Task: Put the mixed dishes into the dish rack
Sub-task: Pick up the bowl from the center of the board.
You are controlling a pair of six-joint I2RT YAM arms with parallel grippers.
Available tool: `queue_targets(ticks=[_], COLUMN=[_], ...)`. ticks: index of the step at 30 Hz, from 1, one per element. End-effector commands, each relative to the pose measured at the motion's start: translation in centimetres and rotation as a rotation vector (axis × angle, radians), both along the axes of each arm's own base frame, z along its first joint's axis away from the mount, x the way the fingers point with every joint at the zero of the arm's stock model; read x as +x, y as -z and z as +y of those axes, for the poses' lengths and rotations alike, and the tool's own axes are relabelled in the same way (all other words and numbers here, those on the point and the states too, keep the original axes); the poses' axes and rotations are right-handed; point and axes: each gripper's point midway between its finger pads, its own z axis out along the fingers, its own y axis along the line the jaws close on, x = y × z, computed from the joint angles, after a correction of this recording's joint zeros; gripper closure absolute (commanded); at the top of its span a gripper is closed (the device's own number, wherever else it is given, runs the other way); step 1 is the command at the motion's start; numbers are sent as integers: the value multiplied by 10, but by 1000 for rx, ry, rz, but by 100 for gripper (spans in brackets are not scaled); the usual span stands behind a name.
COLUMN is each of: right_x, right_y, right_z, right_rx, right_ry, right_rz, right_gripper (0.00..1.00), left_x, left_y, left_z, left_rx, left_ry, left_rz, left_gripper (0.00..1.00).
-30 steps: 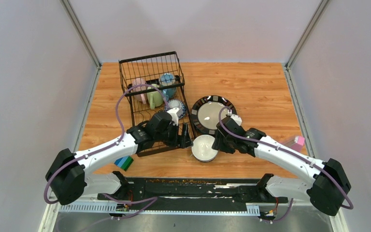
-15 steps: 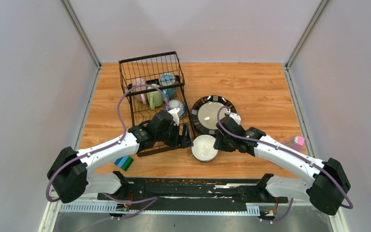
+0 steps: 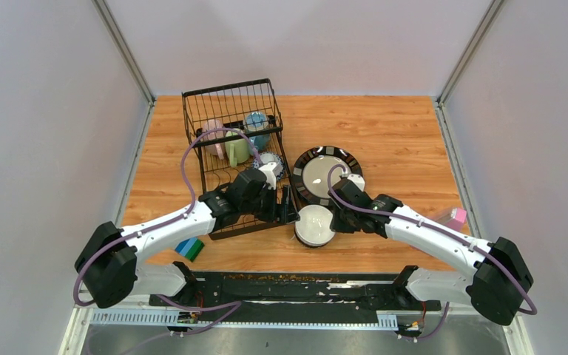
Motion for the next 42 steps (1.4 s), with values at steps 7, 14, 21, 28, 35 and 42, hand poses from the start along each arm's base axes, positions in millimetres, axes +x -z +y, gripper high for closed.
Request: queue_targets(ticks=[7,14,21,28,35,42], right_x=[18,20,22,34,36,34], right_y=[-39,-51,-63,-90,-100,-98], right_z=[12,11,17,26,30,33], right_rx=[77,103,148,205,249,280], right_ry=[-15,-10,-12,-47,-46,-15], right_rz=[-116,-155,-177,-286,-320,-288], right_gripper=[100,100,100,100,100,100], left_x=[5,5,3,1,1,2], left_y=[-26,-41,-30,-30,-30,-34], left_z=[-18,-25,-18,-27,-24,-16], left_rx=[-80,-95,87,156,187,209], left_ry=[31,66,67,77,77,70], left_rz=[-35,-39,-21,-46,-54,-74], left_gripper=[17,22,25,27,46,59])
